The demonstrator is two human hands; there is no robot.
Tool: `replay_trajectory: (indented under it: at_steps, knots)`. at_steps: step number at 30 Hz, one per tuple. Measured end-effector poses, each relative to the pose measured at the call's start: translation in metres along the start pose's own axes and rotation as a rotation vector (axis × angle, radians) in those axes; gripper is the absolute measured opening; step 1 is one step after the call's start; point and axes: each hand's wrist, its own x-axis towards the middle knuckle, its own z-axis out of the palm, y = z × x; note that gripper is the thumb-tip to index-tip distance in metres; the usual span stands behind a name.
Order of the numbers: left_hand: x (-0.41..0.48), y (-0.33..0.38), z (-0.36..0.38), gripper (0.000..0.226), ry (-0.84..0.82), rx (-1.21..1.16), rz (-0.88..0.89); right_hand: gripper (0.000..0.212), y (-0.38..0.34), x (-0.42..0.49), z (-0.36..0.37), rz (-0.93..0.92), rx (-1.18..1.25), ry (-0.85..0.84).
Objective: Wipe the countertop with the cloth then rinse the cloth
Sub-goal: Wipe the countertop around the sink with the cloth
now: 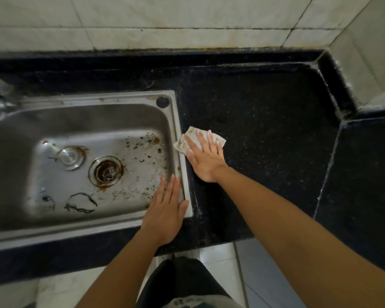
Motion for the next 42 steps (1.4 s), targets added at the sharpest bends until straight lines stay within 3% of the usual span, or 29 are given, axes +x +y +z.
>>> replay_trajectory:
  at_steps: [11,23,27,30,36,42]
  knots:
    - [-0.001,0.001,-0.002,0.063,0.008,0.05,-0.008,0.053,-0.008,0.092,-0.044,0.069,-0.01,0.062]
    - [-0.005,0.007,-0.009,0.062,-0.026,0.007,-0.031,0.056,0.026,-0.105,0.06,-0.133,-0.124,0.023]
    - [-0.011,0.004,0.0,0.064,0.048,0.024,-0.029,0.055,0.029,-0.154,0.082,-0.175,-0.161,-0.011]
    - [-0.017,-0.003,0.006,0.086,0.021,0.003,-0.062,0.053,0.033,-0.169,0.081,-0.267,-0.146,-0.066]
    - [-0.046,0.003,0.001,0.059,-0.017,-0.058,-0.113,0.055,0.043,-0.175,0.062,-0.403,-0.176,-0.098]
    - [-0.041,-0.035,-0.013,0.073,-0.089,-0.177,-0.188,0.042,0.001,-0.15,0.023,-0.315,0.109,0.052]
